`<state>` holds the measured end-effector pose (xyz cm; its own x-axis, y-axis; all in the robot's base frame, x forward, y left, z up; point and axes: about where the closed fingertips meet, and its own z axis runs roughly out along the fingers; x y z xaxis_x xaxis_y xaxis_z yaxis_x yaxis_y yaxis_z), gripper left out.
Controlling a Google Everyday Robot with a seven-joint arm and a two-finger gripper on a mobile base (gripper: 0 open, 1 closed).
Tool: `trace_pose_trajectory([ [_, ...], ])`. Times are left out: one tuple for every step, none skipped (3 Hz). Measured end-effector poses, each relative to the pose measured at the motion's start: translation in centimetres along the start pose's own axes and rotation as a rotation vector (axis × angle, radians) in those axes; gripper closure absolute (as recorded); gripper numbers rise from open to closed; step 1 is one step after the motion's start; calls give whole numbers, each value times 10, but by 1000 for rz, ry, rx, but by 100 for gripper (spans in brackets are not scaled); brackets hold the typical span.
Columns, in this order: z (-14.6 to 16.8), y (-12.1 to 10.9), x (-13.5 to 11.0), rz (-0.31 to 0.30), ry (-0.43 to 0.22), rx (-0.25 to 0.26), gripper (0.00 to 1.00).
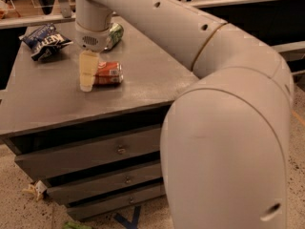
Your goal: Place coke can upright
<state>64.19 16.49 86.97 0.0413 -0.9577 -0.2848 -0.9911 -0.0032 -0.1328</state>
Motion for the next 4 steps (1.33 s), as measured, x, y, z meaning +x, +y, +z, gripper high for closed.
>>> trace_pose_trajectory([
  [21, 2, 0, 0, 32, -27, 0],
  [32, 2, 4, -1, 53, -41, 17],
  [34, 1, 6, -16, 63, -42, 40],
  [34, 0, 9, -27, 60, -45, 64],
])
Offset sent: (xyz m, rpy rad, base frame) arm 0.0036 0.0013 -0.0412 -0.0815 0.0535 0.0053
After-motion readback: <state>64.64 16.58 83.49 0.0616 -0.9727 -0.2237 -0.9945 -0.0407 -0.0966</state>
